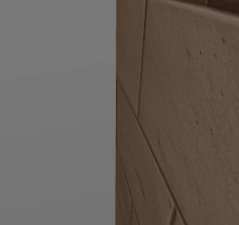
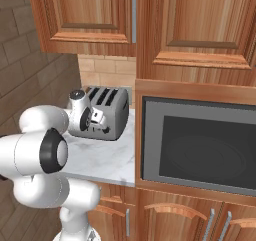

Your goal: Start the toaster. Once the lever pops up, take the bread to the plate on the dining counter.

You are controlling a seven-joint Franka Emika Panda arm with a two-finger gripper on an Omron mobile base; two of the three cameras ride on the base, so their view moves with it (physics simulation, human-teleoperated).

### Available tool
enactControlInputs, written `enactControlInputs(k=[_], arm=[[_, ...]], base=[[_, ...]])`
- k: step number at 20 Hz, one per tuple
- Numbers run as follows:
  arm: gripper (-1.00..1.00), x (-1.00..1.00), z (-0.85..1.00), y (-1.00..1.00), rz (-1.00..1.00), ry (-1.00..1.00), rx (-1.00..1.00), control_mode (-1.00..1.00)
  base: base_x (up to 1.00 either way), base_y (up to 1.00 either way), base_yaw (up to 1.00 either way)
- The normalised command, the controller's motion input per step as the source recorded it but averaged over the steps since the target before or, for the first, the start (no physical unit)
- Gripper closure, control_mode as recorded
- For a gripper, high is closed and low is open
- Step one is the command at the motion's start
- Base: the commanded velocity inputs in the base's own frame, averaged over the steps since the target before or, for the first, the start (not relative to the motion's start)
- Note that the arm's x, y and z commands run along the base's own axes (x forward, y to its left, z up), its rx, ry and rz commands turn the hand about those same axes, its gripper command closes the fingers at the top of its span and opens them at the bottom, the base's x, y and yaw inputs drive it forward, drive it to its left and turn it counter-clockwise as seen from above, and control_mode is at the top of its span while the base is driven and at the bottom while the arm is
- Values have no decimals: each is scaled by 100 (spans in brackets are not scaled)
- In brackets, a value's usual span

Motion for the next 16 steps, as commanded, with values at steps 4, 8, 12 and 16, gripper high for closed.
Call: enactControlInputs(k=[4, 8, 12, 16], arm=[[-100, 0, -7, 0, 0, 0, 0, -100], [-100, 0, -8, 0, 0, 0, 0, -100], [-100, 0, -10, 0, 0, 0, 0, -100], [-100, 0, -8, 0, 0, 0, 0, -100]], base=[[0, 0, 0], [0, 0, 0], [0, 0, 0], [0, 0, 0]])
